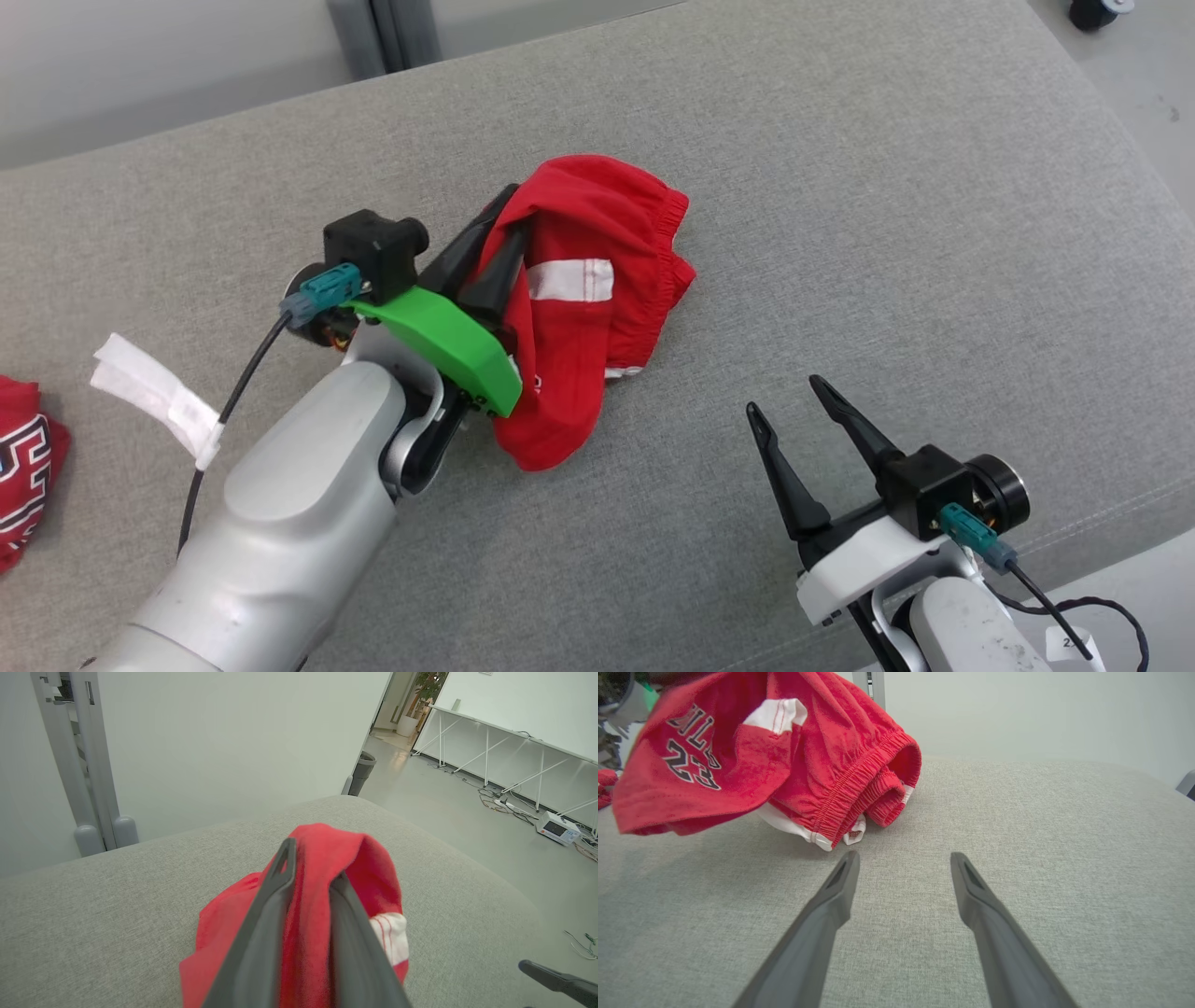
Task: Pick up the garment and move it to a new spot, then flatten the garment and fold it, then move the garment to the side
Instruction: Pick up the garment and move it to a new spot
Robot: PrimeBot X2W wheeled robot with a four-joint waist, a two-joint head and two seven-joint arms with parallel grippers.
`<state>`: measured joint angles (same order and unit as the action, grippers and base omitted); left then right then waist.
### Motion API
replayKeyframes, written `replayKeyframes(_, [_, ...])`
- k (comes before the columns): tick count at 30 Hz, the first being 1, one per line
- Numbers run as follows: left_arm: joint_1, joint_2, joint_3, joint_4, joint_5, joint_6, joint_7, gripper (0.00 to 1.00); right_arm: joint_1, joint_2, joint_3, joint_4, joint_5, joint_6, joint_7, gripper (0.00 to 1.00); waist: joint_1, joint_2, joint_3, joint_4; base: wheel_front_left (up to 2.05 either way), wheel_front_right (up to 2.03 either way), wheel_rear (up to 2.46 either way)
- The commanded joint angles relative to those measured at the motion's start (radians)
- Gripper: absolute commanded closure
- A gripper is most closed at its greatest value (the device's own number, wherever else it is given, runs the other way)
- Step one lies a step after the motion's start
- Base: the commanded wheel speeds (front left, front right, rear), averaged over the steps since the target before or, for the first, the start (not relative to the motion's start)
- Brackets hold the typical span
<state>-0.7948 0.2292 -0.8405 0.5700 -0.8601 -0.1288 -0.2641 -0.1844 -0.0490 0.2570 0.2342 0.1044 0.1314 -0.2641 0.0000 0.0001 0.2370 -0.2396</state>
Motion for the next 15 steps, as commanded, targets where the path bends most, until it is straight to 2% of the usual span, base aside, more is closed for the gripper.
replayKeyframes(1, [0.031,-0.001,0.023,0.013,0.016,-0.003,0.000,0.00,0.003,-0.003,-0.005,-0.002,-0.003,-0.001,-0.001,0.00,0.0000,-0.0001,-0.001,-0.004,0.00,0.00,0.00])
replayKeyframes(6, [0.117,0.003,0.094,0.034,0.096,-0.003,-0.001,0.00,0.017,-0.003,-0.023,0.010,-0.013,-0.001,-0.001,0.00,0.0000,-0.0001,-0.035,0.033,0.00,0.00,0.00])
replayKeyframes(9, [0.198,-0.002,0.176,0.041,0.096,-0.003,0.000,0.00,0.021,-0.003,-0.036,0.014,-0.015,-0.001,-0.001,0.00,0.0000,-0.0001,-0.059,0.058,0.00,0.00,0.00])
replayKeyframes(15, [0.318,0.005,0.335,-0.002,0.177,-0.003,-0.001,0.00,0.040,-0.003,-0.081,0.022,-0.020,-0.001,-0.001,0.00,0.0000,-0.0001,-0.102,0.120,0.00,0.00,0.00])
